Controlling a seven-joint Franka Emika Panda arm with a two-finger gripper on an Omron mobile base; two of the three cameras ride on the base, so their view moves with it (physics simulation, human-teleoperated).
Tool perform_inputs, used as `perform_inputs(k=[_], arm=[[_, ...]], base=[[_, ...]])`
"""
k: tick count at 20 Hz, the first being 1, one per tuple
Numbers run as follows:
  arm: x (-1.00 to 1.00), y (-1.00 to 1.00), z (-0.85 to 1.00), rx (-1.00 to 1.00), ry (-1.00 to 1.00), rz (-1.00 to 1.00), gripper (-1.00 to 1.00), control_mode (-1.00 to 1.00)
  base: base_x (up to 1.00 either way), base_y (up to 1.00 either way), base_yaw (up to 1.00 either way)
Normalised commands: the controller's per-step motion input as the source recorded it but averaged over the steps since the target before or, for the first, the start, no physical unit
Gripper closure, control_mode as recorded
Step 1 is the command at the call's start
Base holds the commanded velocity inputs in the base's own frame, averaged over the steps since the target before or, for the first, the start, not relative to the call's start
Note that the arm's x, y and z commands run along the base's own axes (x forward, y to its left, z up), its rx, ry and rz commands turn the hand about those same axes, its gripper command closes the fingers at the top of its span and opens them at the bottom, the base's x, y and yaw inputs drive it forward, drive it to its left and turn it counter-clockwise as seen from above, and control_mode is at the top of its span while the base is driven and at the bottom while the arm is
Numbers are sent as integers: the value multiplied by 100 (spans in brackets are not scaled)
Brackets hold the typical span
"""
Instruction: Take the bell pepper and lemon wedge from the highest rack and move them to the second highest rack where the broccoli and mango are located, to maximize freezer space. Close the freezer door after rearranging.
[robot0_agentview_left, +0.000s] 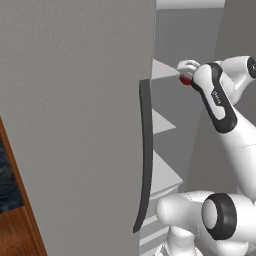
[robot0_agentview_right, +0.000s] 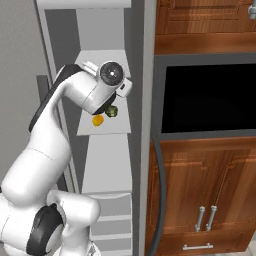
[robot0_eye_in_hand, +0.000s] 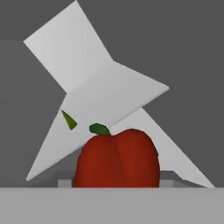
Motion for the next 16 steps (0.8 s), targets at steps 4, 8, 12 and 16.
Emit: perform_inputs(k=[4,8,12,16], arm=[[-87,0,-25,0,0,0,100,-100],[-44,8,-46,-3,8,0,100,-100],[4,20,-56,-9,23,2,100,-100],[37,20,-60,-5,22,6,100,-100]], base=[[0,0,0],[0,0,0],[0,0,0],[0,0,0]])
